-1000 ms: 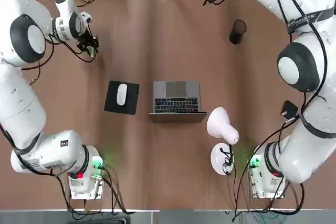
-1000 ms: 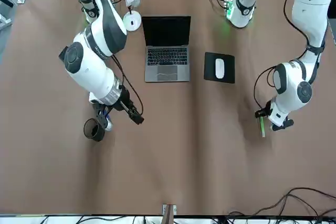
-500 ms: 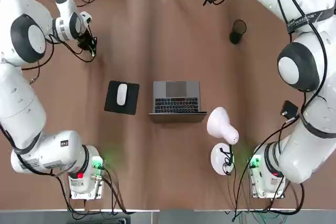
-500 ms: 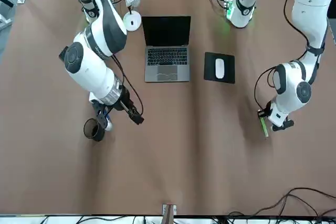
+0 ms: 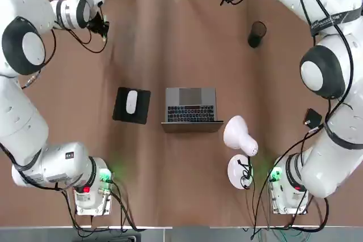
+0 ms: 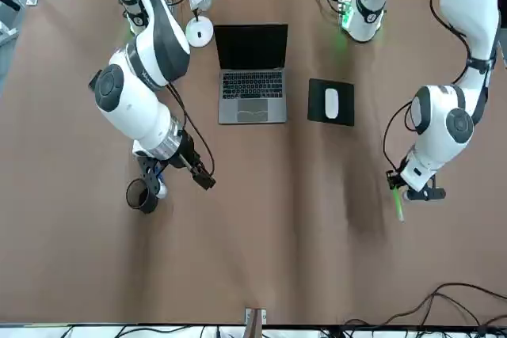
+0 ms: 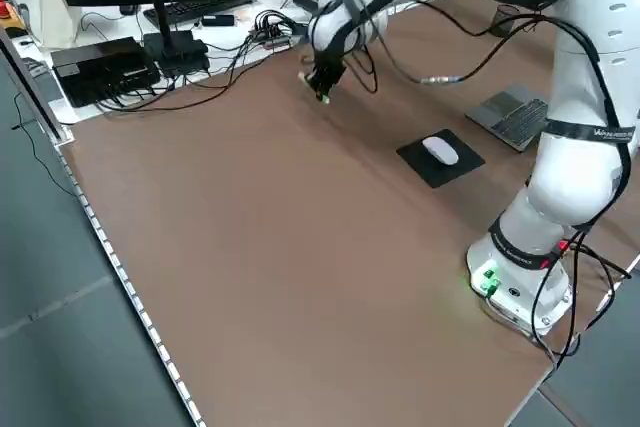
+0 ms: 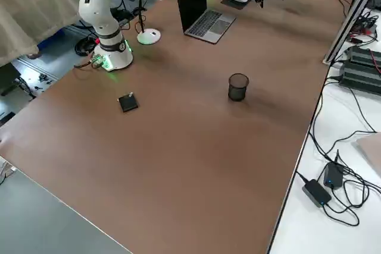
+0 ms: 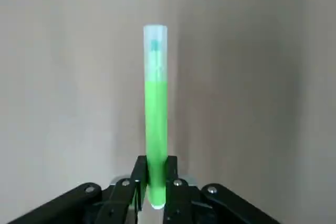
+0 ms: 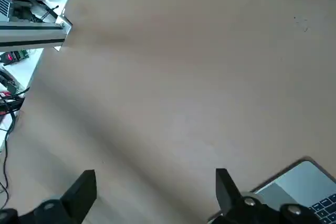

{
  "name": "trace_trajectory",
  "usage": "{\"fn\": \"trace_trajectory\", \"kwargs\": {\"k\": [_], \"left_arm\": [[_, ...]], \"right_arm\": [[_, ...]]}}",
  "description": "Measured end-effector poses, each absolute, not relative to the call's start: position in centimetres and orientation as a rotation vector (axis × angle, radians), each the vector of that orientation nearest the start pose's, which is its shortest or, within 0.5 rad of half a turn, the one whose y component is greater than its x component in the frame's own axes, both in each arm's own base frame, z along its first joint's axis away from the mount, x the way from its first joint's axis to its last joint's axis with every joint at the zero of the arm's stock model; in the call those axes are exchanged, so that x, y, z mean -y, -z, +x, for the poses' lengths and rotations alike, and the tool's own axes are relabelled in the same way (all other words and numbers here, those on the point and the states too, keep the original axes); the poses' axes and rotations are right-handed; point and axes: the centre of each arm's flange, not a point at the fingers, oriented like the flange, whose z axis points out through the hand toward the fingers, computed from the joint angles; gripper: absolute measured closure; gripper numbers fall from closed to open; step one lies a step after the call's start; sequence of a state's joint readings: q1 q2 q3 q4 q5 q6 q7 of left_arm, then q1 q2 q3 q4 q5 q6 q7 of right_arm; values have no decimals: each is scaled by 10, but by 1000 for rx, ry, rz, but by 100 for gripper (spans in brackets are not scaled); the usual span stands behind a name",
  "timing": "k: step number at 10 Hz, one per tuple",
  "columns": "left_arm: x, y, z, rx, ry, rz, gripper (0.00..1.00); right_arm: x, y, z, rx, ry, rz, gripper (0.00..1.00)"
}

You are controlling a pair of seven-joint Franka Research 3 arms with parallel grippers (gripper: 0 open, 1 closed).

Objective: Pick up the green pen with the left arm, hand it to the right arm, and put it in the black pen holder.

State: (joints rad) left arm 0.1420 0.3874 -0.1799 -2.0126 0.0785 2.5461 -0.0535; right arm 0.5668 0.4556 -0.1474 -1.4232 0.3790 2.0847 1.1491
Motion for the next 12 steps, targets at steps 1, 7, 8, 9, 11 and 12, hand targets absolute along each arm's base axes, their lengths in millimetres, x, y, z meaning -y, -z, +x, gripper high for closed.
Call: {"fn": "trace_trajectory", "kwargs": {"k": [1,7,8,9,11,12], "left_arm": [[48,-289,620,-134,258,-3161,82],[248,-363,635,-771,102,-3041,82],[271,-365,634,-823,85,-3026,82],[286,-368,635,-877,74,-3014,82],[332,-378,629,-1026,110,-2978,82],[355,-381,622,-1115,124,-2950,82]], "right_arm": [[-324,-461,635,-1166,-76,-2535,0],[-331,-461,633,-1173,-125,-2494,0],[-332,-462,632,-1181,-154,-2465,0],[-333,-462,632,-1188,-175,-2439,0],[-339,-460,637,-1199,-155,-2361,0],[-351,-457,636,-1189,-134,-2345,0]]}}
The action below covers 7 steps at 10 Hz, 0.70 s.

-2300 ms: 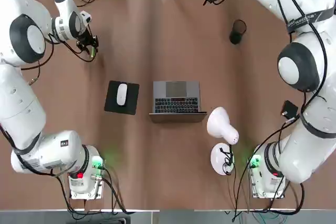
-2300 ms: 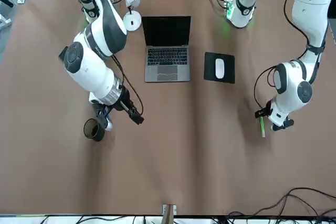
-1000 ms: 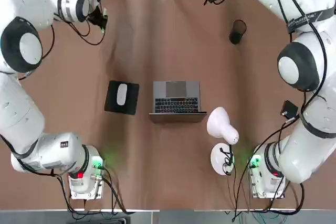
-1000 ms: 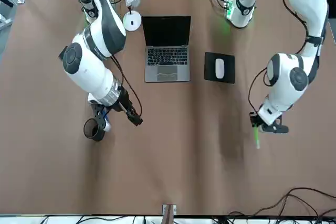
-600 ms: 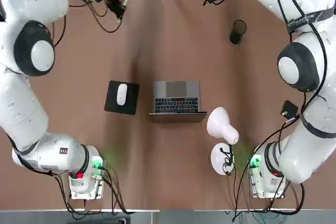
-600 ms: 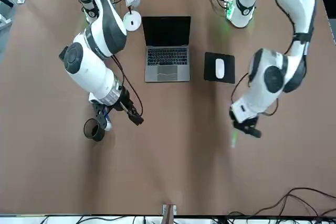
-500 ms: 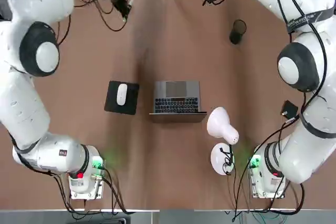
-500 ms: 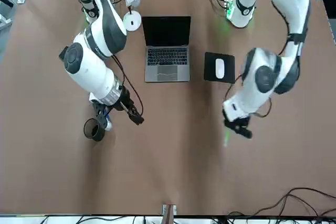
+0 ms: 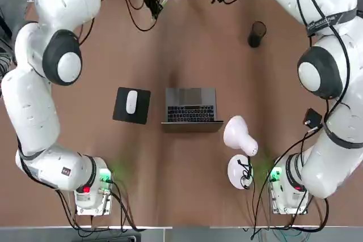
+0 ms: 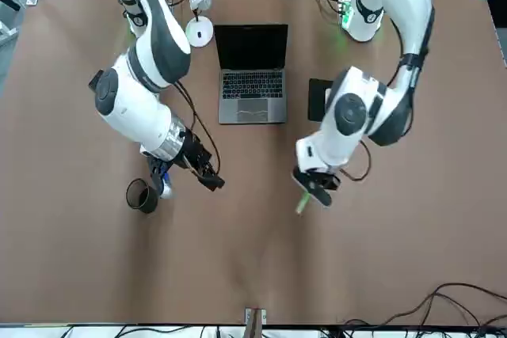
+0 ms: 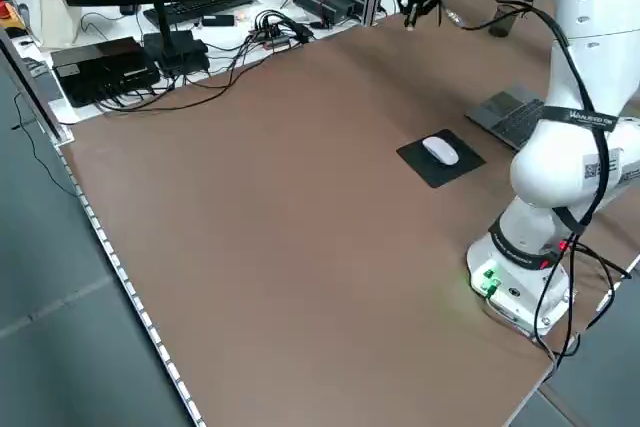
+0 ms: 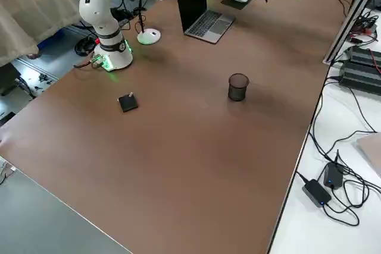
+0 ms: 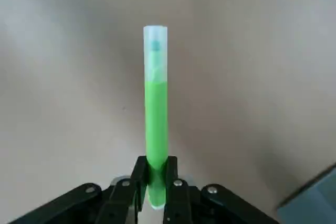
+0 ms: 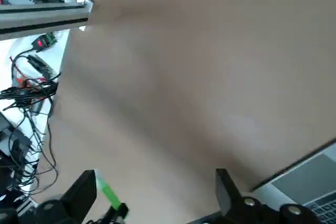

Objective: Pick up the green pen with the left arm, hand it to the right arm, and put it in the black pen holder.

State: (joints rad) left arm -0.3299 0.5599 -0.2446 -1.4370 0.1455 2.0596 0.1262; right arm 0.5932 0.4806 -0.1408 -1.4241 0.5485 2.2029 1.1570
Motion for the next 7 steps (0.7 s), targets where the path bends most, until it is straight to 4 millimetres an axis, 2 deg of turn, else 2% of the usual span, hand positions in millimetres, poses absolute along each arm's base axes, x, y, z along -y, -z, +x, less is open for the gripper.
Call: {"fn": "trace_trajectory", "kwargs": {"k": [3,6,7], "left_arm": [[414,-387,588,-1410,145,-2821,82],[447,-398,567,-1499,172,-2781,82],[456,-406,558,-1523,181,-2767,82]], "right_arm": [[-391,-453,623,-1209,-93,-2284,0],[-428,-440,609,-1223,-55,-2233,0],[-433,-435,608,-1233,-56,-2229,0]]}}
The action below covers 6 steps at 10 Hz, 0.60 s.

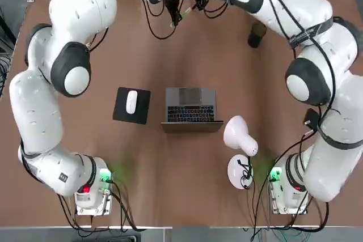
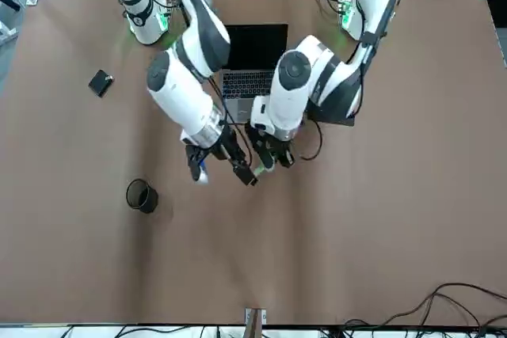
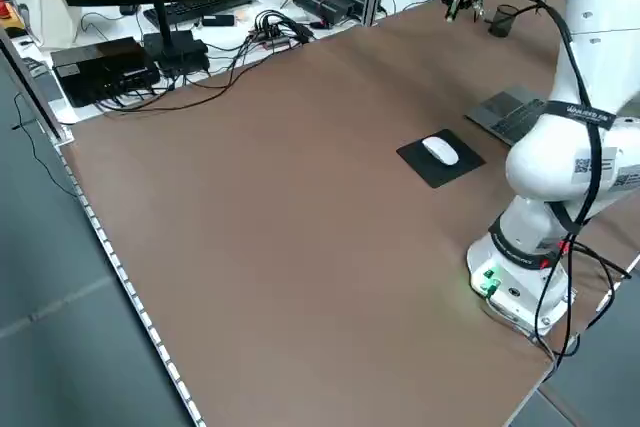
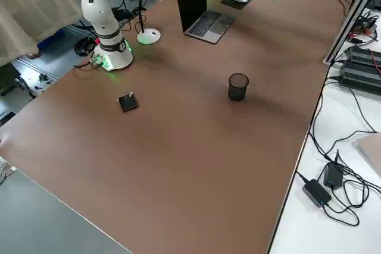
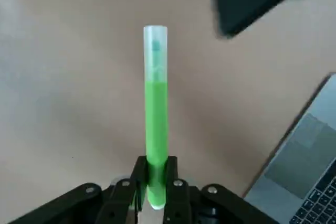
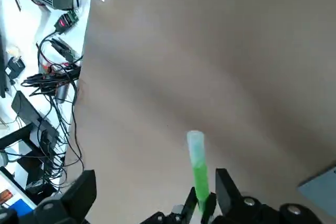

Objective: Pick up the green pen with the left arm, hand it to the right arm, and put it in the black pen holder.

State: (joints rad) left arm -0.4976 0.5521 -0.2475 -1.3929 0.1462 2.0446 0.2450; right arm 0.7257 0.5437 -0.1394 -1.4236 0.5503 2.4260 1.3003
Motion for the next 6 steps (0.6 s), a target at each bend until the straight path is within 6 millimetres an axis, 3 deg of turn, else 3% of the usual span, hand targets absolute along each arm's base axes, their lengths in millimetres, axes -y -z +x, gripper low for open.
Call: {"fn": "trace_trajectory", "kwargs": {"k": [2,6], "left_arm": [[466,-423,543,-1553,171,-2742,82],[463,-437,539,-1549,162,-2732,82]], "right_arm": [[-430,-434,610,-1283,-64,-2206,0],[-429,-431,611,-1299,-71,-2205,3]]}}
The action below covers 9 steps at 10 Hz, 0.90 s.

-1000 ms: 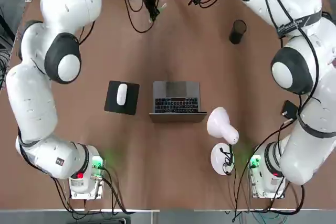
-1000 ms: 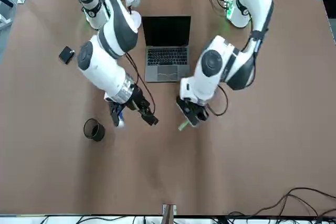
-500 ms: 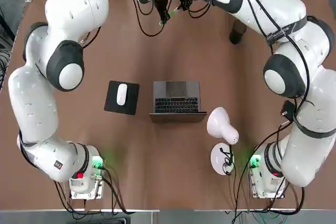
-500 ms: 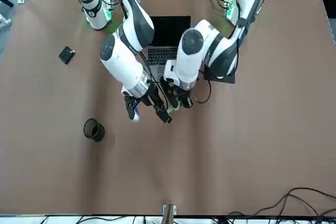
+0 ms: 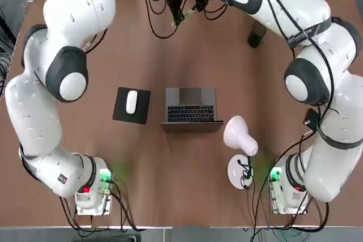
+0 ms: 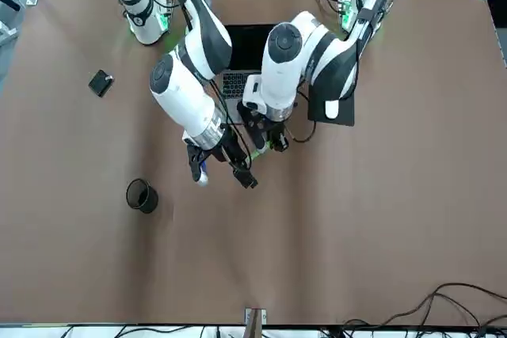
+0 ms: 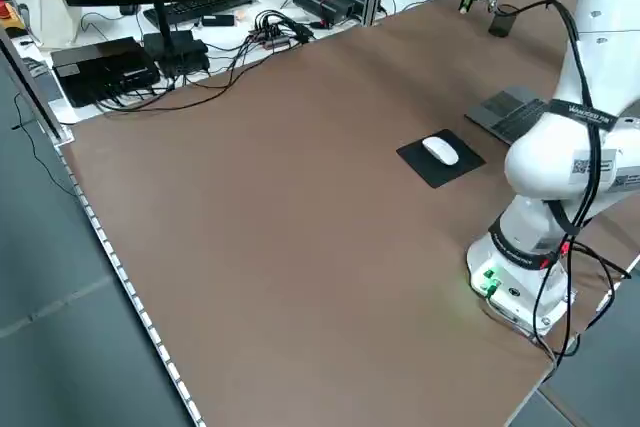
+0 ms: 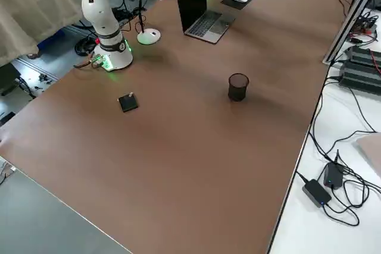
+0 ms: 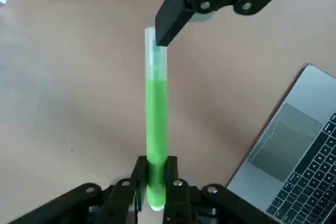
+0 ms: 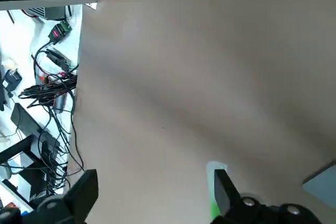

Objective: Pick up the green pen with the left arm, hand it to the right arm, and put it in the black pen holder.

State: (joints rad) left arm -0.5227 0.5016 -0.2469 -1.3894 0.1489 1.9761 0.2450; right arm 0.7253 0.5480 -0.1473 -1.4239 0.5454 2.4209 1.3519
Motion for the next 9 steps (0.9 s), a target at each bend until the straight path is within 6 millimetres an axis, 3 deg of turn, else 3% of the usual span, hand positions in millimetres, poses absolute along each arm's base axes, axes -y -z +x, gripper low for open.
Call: {"fn": "trace_trajectory", "kwargs": {"k": [5,9], "left_arm": [[470,-457,527,-1573,189,-2717,82],[469,-460,526,-1571,183,-2715,82]], "right_arm": [[-420,-419,612,-1332,-104,-2242,3],[-396,-431,628,-1306,11,-2294,3]]}}
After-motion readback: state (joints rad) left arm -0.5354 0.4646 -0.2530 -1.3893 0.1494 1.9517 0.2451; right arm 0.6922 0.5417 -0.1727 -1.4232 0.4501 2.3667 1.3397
